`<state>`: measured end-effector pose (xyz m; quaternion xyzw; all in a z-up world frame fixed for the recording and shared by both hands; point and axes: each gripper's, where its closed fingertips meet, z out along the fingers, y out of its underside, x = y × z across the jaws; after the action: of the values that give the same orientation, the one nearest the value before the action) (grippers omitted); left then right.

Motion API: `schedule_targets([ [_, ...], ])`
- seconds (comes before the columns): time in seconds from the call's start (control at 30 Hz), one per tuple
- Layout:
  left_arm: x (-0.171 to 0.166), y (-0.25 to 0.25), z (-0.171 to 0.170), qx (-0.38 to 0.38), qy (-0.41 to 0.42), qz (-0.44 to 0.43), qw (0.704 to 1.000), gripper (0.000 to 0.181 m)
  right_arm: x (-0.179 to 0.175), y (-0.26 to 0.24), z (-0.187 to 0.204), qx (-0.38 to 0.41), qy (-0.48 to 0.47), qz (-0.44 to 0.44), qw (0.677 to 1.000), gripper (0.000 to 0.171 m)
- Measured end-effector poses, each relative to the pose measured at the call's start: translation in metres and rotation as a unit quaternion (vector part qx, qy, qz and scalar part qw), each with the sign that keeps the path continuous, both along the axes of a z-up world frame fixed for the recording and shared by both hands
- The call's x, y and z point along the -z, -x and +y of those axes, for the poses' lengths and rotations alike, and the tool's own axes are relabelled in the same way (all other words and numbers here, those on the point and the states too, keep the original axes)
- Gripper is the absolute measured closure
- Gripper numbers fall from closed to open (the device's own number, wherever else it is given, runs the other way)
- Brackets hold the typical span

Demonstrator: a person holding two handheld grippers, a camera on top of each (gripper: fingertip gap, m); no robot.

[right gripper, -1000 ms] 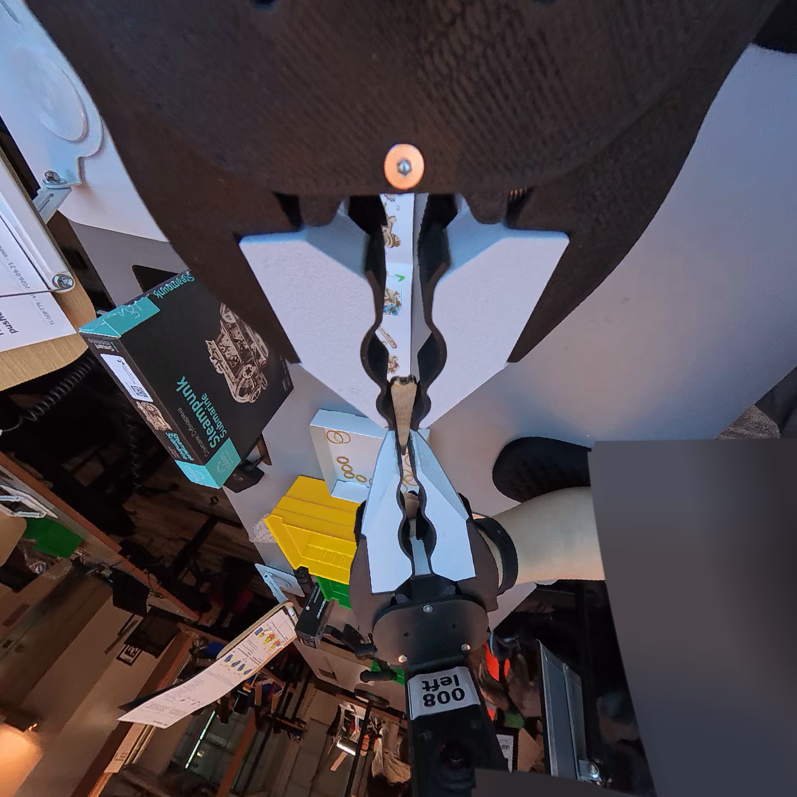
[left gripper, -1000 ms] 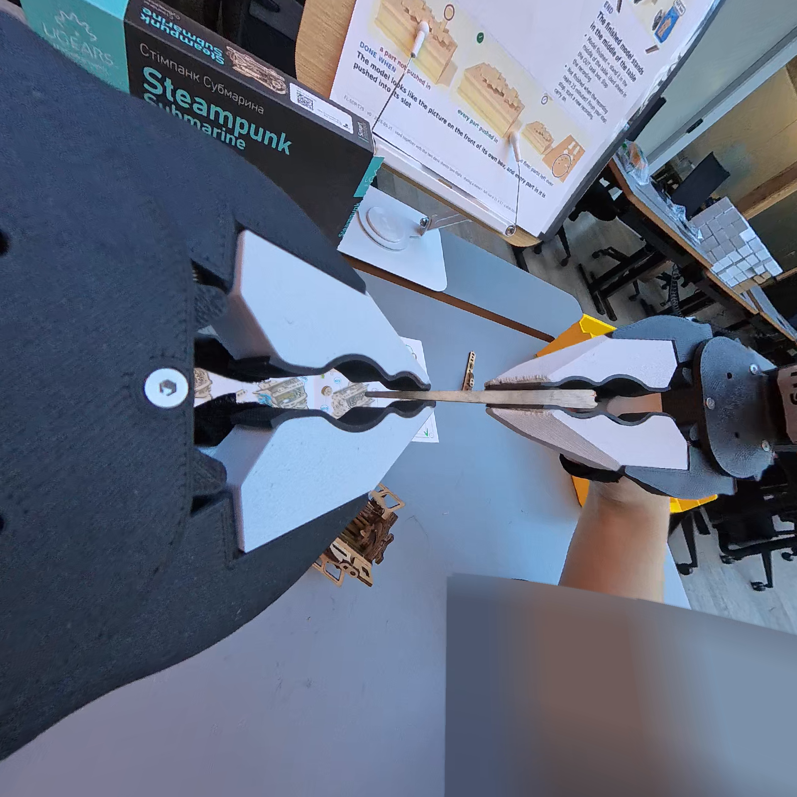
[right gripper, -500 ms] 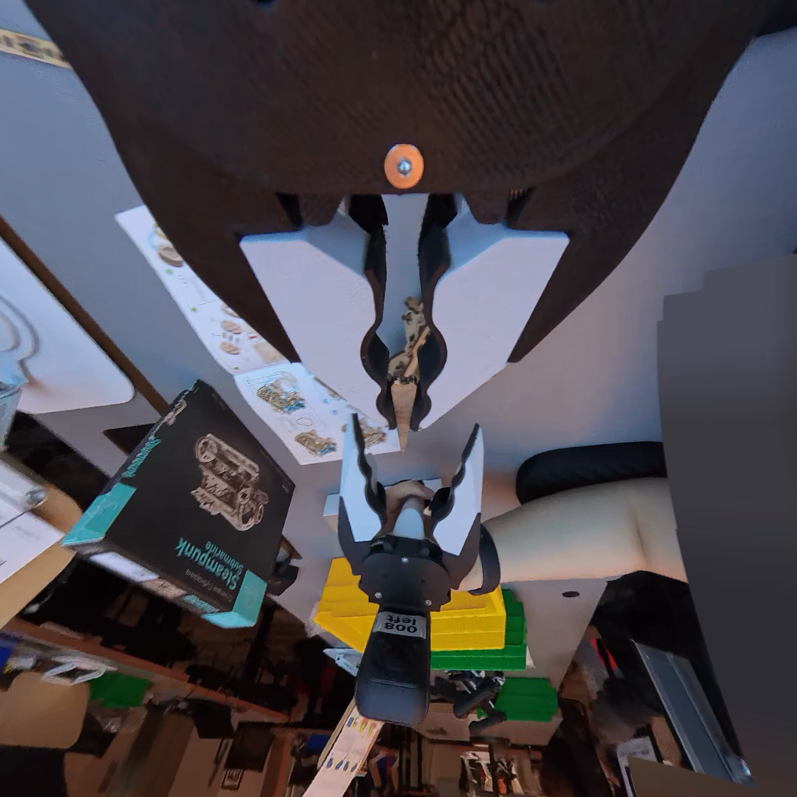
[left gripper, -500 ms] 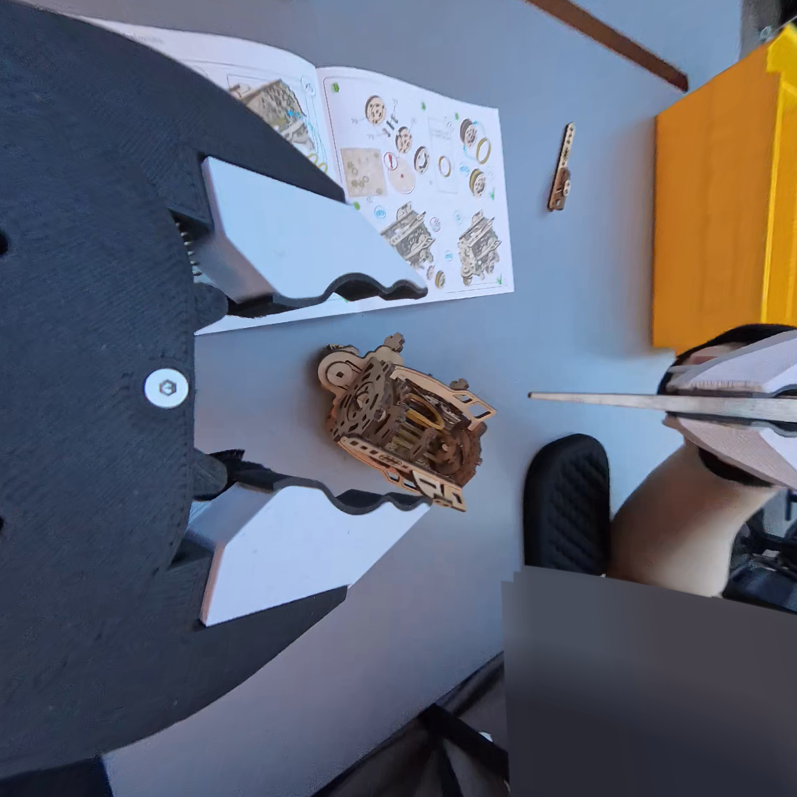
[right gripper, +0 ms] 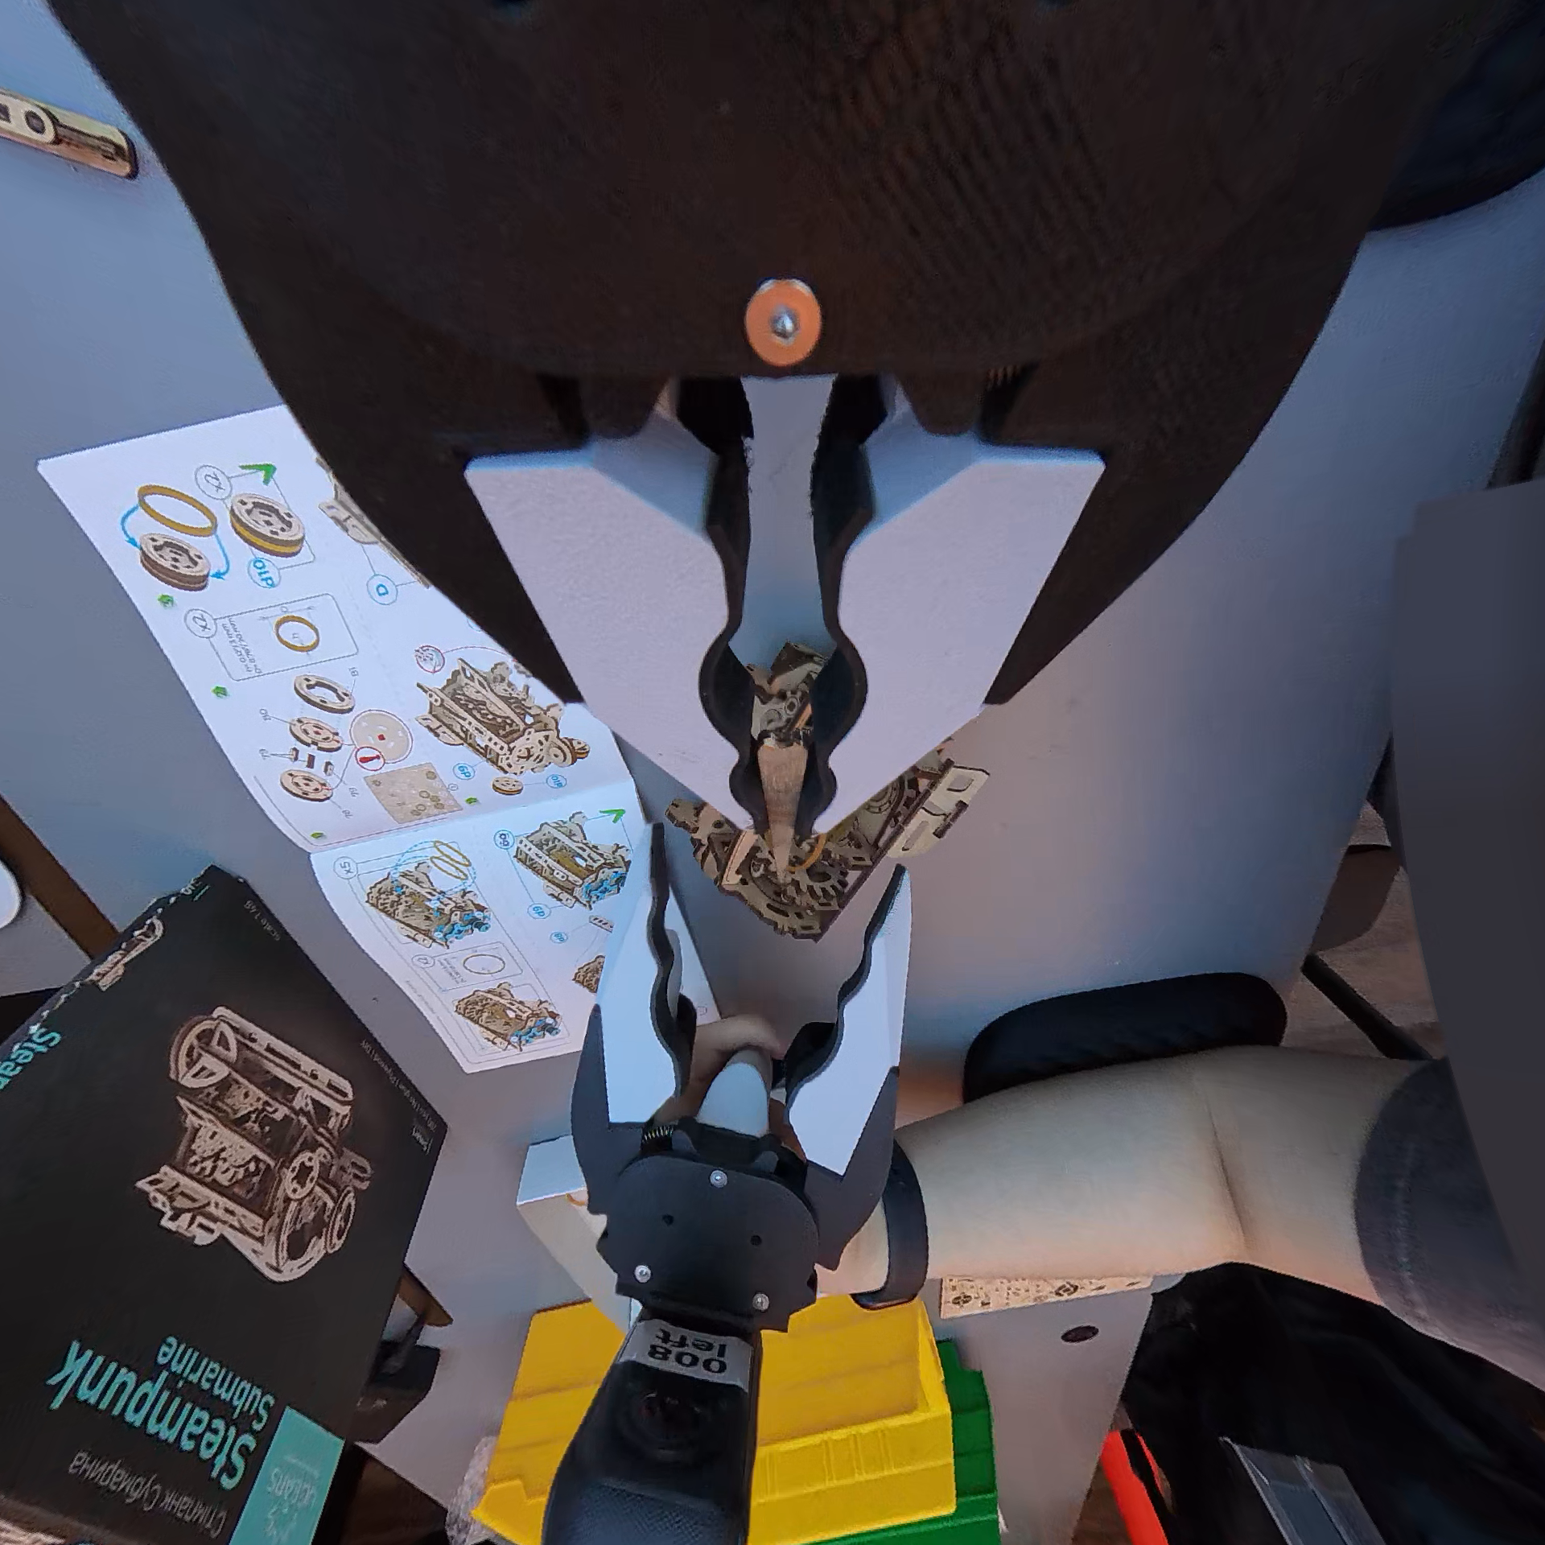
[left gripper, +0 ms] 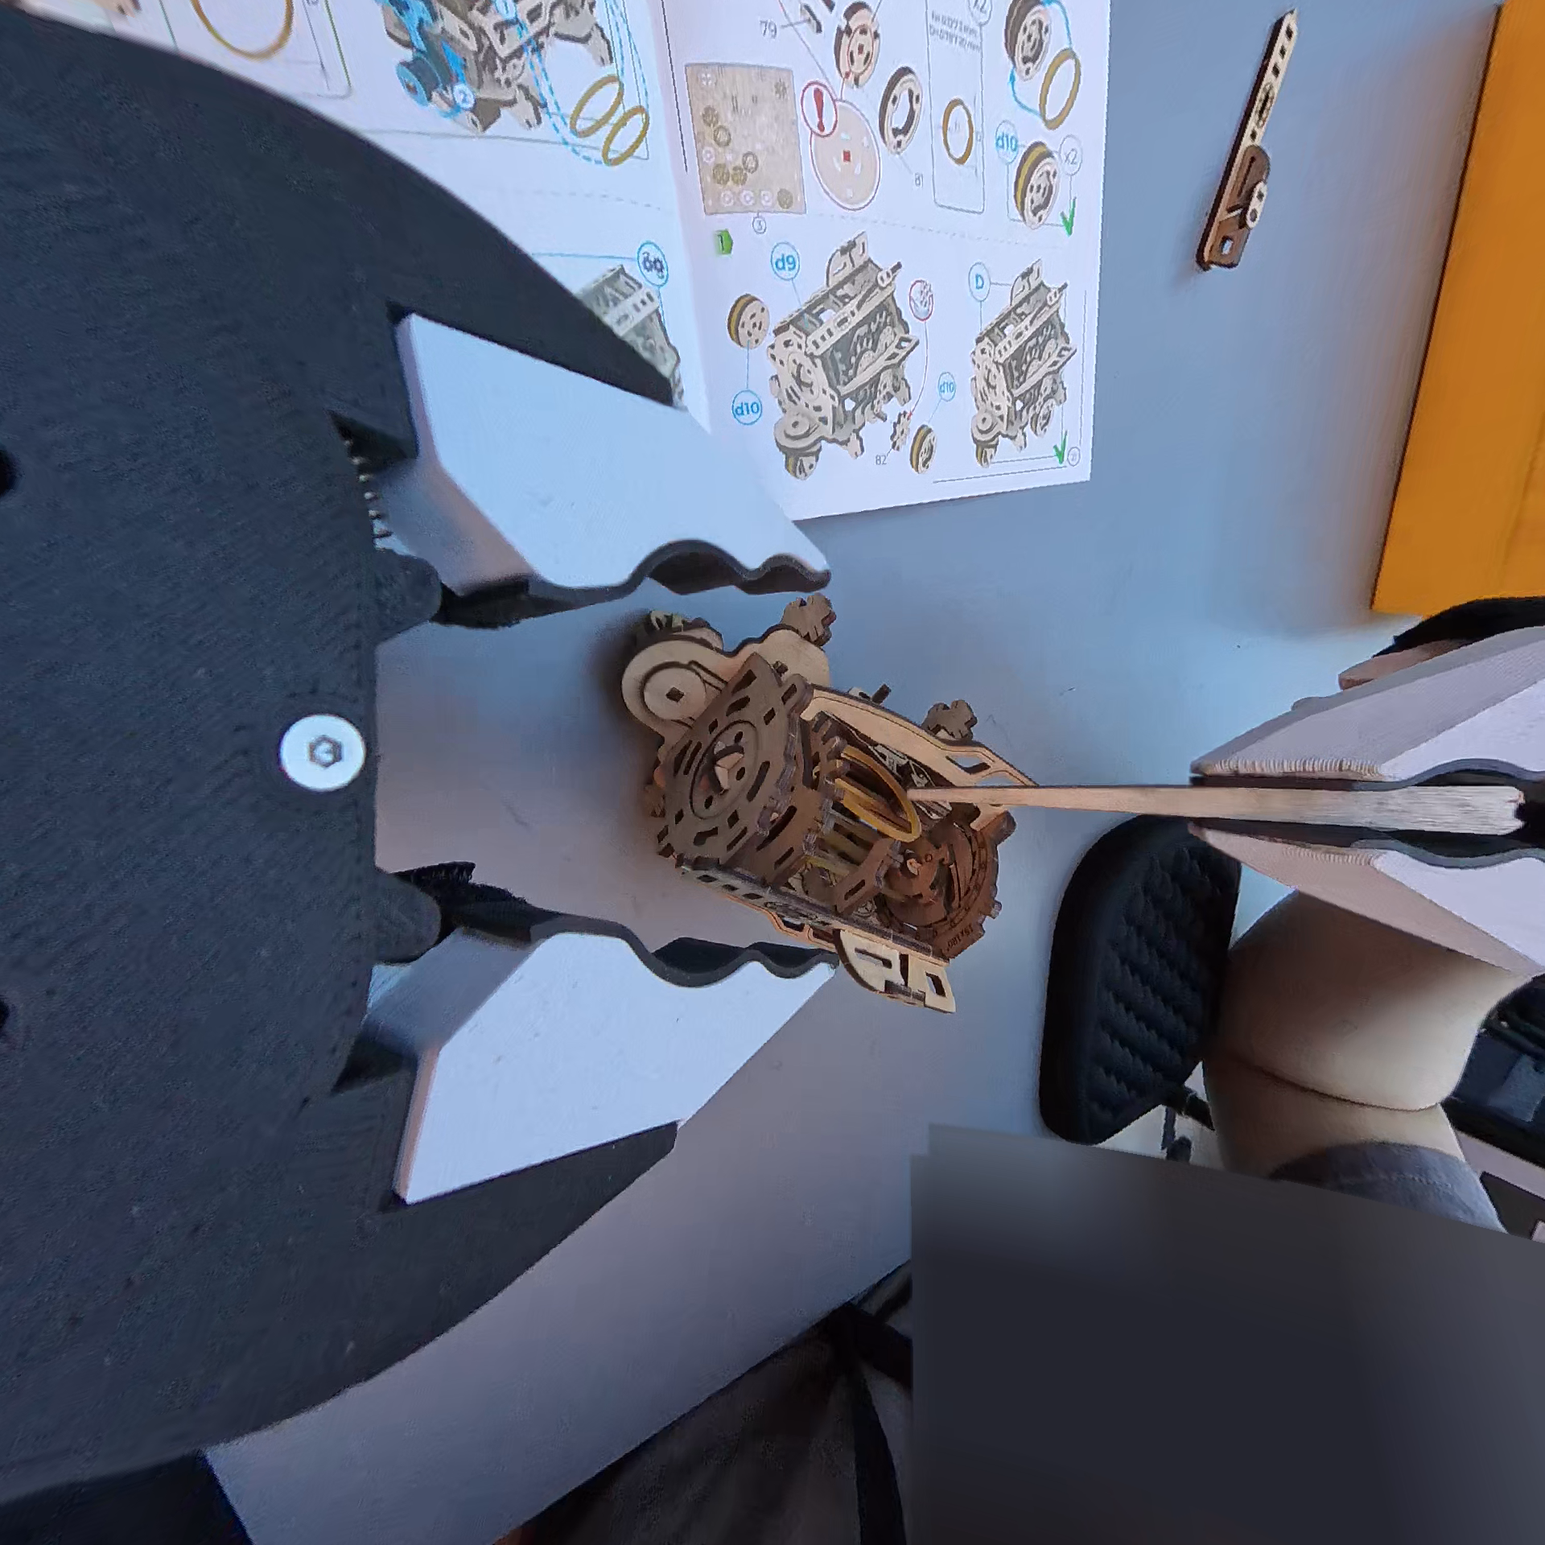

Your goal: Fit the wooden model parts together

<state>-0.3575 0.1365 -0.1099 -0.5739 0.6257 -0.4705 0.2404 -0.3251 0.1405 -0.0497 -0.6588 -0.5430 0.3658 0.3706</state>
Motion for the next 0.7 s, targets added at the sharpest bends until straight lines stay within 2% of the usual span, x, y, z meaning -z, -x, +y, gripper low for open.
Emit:
schedule_targets([
  [0.27, 0.004, -0.002, -0.003, 0.008, 0.009, -0.002, 1.000, 0.107, 0.006, 0.002, -0.001, -0.003, 0.007, -0.011, 1.000, 0.167],
  [0.7, 0.007, -0.004, -0.004, 0.010, 0.029, 0.001, 1.000, 0.107, 0.013, 0.002, -0.002, -0.009, 0.013, -0.019, 1.000, 0.166],
])
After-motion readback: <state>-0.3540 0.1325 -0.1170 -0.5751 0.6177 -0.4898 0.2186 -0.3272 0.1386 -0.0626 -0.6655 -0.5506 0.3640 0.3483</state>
